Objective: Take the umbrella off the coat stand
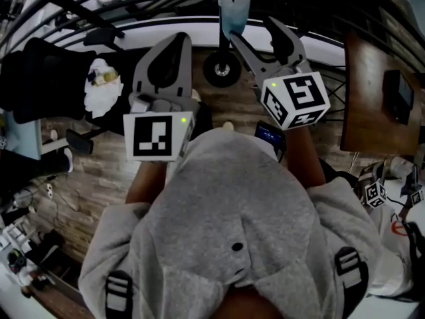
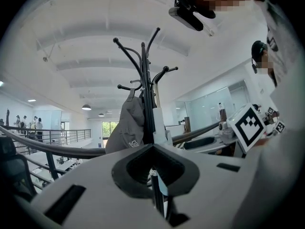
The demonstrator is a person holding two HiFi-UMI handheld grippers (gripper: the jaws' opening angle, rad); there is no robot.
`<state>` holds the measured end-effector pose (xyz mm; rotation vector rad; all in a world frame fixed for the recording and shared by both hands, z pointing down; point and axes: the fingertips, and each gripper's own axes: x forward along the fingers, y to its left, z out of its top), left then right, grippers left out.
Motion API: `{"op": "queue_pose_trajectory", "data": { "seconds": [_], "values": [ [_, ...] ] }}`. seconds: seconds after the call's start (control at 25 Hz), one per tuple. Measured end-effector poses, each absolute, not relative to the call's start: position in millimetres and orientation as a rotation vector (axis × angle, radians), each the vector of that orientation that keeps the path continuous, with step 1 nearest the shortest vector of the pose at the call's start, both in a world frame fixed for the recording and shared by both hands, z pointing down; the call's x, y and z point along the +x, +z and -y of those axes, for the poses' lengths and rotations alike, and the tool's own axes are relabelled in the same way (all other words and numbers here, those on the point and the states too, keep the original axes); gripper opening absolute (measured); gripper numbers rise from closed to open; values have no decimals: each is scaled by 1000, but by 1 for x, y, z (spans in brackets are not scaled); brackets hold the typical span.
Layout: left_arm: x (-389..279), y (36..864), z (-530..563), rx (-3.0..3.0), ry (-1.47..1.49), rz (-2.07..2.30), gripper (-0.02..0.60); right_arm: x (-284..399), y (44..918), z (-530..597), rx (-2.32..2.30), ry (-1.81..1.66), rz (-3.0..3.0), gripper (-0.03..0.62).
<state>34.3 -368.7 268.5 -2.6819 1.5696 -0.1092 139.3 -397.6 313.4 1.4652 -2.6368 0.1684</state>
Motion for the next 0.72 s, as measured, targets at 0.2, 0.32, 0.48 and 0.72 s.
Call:
{"op": "queue_pose_trajectory", "data": {
  "seconds": [0.2,0.32,0.48,0.72],
  "values": [
    [22,272,381,-2682,-120,-1581,11,130,321,411,1472,190,2626,308],
    [15,273,387,-2680,-127,-1595,11,126,327,423,1475,187,2602,311],
    [11,275,391,-2685,-133,-1606,11,127,337,437,1494,163,2564,313],
    [3,280,398,-2682,-144,-1623,11,124,360,457,1499,176,2526,329]
  ]
}}
